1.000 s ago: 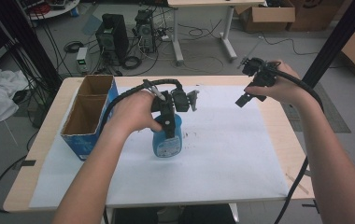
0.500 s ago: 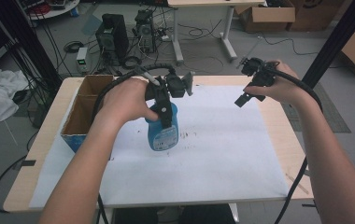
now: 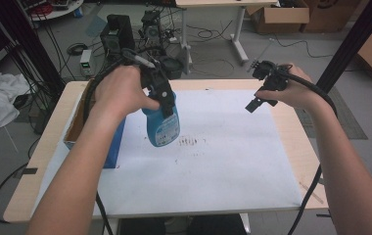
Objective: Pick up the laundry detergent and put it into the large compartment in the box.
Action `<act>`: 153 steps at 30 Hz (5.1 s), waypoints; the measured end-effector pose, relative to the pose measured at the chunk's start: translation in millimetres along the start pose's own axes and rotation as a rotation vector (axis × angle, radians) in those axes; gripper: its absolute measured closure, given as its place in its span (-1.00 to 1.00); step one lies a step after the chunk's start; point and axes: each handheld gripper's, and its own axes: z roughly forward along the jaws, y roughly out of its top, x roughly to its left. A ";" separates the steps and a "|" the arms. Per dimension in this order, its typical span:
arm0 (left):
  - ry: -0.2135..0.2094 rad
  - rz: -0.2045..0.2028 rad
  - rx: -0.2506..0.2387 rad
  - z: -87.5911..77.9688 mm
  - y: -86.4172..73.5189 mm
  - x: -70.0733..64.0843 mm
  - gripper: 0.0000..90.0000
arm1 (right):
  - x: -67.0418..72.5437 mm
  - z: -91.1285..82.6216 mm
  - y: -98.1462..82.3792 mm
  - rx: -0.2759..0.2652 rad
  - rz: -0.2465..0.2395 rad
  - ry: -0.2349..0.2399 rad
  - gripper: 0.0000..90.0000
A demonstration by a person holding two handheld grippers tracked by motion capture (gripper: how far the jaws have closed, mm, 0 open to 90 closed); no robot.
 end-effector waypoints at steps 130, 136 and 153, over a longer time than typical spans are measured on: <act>0.067 -0.885 0.091 119.3 -148.1 149.0 -0.16 | -5.5 8.5 -3.0 0.026 0.003 0.003 -0.41; 0.070 -0.886 0.086 119.6 -148.0 148.6 -0.16 | -5.7 8.4 -4.0 0.028 0.005 0.002 -0.41; 0.081 -0.889 0.095 120.3 -145.4 147.1 -0.17 | -4.1 7.0 -5.7 0.024 0.008 0.002 -0.41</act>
